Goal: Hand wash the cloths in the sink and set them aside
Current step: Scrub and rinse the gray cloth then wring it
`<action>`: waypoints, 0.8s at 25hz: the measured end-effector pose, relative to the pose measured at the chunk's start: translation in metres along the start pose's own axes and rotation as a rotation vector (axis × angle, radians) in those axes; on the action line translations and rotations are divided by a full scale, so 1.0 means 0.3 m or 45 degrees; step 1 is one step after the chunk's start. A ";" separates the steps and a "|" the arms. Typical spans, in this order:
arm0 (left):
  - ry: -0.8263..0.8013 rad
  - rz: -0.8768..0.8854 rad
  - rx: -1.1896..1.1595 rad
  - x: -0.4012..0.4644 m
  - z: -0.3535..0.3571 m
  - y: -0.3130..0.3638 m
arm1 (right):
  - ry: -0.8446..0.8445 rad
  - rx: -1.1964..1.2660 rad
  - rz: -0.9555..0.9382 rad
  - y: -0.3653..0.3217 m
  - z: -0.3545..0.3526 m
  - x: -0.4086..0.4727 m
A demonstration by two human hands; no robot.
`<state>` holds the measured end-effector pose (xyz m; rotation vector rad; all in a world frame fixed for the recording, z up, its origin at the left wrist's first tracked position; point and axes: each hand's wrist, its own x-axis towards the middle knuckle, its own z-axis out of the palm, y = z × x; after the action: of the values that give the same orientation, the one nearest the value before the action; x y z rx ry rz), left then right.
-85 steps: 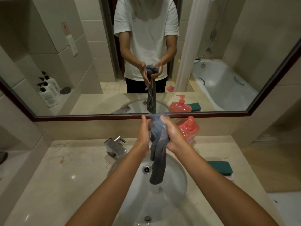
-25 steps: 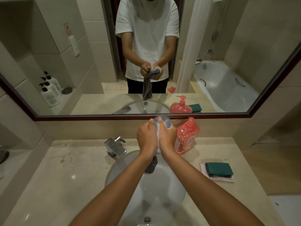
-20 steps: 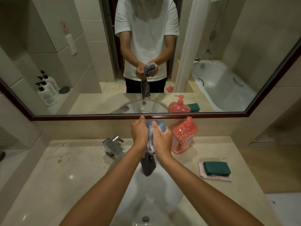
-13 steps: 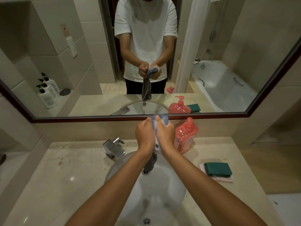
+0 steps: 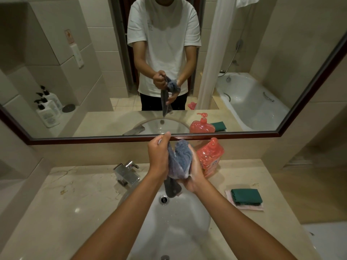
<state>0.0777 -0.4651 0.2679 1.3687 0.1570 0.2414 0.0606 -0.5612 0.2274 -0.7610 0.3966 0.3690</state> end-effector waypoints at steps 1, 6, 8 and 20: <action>-0.002 0.012 -0.013 0.008 -0.003 0.000 | -0.075 0.009 0.032 -0.001 -0.017 -0.008; -0.060 -0.087 -0.052 -0.008 0.002 -0.033 | -0.028 -0.003 -0.062 -0.001 0.021 -0.014; -0.077 -0.059 0.184 -0.019 0.002 -0.031 | 0.171 -0.175 -0.142 -0.013 0.034 0.005; -0.192 -0.246 0.352 -0.017 0.016 -0.059 | 0.369 -0.590 -0.319 -0.038 0.054 -0.024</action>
<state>0.0752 -0.4741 0.2514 1.6283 0.2005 -0.0484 0.0630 -0.5585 0.2483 -1.3115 0.4871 0.1112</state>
